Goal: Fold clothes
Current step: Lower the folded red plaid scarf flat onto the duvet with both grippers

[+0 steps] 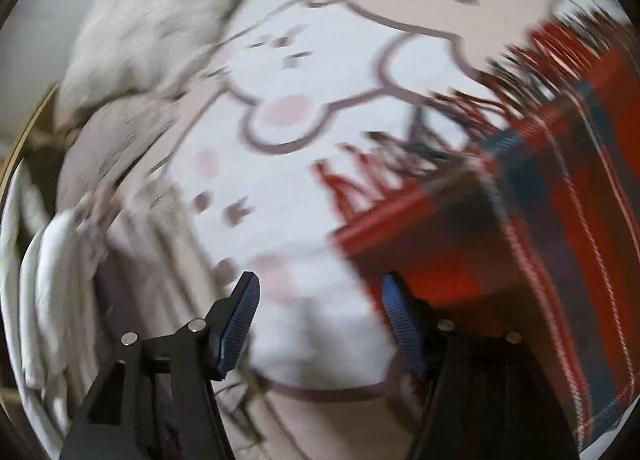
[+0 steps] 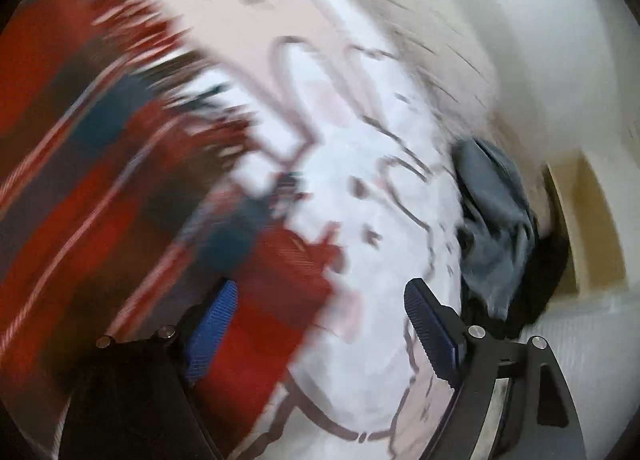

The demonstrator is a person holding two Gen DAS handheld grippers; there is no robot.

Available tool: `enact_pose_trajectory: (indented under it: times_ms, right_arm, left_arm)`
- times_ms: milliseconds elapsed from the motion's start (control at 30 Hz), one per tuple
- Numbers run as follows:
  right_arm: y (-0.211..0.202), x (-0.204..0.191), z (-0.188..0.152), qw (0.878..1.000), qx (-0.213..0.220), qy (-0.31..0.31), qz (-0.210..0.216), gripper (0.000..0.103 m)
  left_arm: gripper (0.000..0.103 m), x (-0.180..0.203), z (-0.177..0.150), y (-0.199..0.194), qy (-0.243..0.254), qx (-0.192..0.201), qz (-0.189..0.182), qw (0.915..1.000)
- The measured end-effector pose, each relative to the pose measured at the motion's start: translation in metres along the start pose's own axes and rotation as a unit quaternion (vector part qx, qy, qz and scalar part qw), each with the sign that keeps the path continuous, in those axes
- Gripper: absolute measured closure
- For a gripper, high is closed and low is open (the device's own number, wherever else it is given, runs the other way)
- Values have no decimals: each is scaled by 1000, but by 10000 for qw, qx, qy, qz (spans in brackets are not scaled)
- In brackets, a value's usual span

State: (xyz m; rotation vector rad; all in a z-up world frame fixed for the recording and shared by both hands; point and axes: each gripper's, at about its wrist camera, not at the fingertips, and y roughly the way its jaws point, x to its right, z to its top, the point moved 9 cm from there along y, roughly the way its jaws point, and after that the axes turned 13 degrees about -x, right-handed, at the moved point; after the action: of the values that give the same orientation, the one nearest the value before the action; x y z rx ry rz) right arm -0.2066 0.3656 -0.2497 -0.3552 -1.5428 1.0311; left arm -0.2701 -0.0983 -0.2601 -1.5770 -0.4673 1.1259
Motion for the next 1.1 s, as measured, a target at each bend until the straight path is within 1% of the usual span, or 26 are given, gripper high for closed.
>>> enact_pose_trajectory:
  times_ms: [33, 67, 133, 167, 200, 300, 400, 433, 467, 500, 533, 567, 633, 733, 800, 867, 933, 1033, 1100]
  right_arm:
    - [-4, 6, -2, 9995, 29, 257, 182, 18]
    - [-12, 8, -5, 9978, 100, 465, 464, 18]
    - [-30, -3, -11, 9911, 214, 667, 1128, 18]
    - [-42, -17, -13, 9848, 268, 691, 1568, 18]
    - [-54, -32, -12, 9767, 302, 680, 2013, 18]
    - [-81, -85, -4, 9484, 328, 589, 3097, 18]
    - [-109, -139, 19, 9209, 399, 445, 3852, 18]
    - [-112, -151, 27, 9174, 375, 435, 3938, 18]
    - [-108, -158, 35, 9175, 301, 466, 3939, 18]
    - [-103, -165, 42, 9175, 227, 496, 3940, 18]
    - [-97, -168, 49, 9190, 165, 565, 3898, 18]
    - [-90, -164, 53, 9224, 120, 683, 3800, 18]
    - [-75, -156, 61, 9284, 31, 919, 3601, 18]
    - [-57, -126, 62, 9304, -133, 1468, 3356, 18]
    - [-52, -101, 52, 9259, -225, 1852, 3285, 18]
    - [-57, -84, 35, 9144, -225, 2091, 3458, 18]
    - [-70, -77, 12, 9075, -168, 2178, 3587, 18]
    - [-96, -87, -18, 9025, 7, 2204, 3701, 18]
    - [-114, -103, -36, 8951, 78, 2246, 3852, 18]
  left_arm:
    - [39, -4, -4, -4, -124, 44, -62, 9999]
    - [39, 0, -10, -12, -169, 120, -207, 9996]
    - [39, 24, -22, -35, -114, 360, -566, 9977]
    - [39, 38, -25, -45, -42, 466, -707, 9964]
    - [38, 53, -28, -54, 32, 556, -859, 9947]
    - [38, 102, -23, -70, 252, 680, -1395, 9876]
    - [38, 143, 4, -71, 262, 693, -1828, 9804]
    - [38, 153, 14, -69, 249, 671, -1905, 9791]
    - [38, 158, 23, -65, 239, 635, -1890, 9796]
    - [38, 163, 33, -59, 220, 600, -1832, 9810]
    - [38, 162, 44, -49, 164, 563, -1685, 9839]
    - [38, 161, 51, -42, 78, 512, -1630, 9853]
    - [30, 149, 60, -33, -154, 456, -1588, 9861]
    - [29, 126, 68, -26, -533, 426, -1579, 9851]
    - [31, 112, 55, -36, -648, 517, -1535, 9847]
    - [31, 98, 39, -46, -748, 603, -1511, 9838]
    - [31, 97, 6, -60, -732, 626, -1646, 9817]
    - [31, 108, -43, -68, -737, 491, -1936, 9771]
    - [31, 120, -74, -70, -770, 382, -2160, 9726]
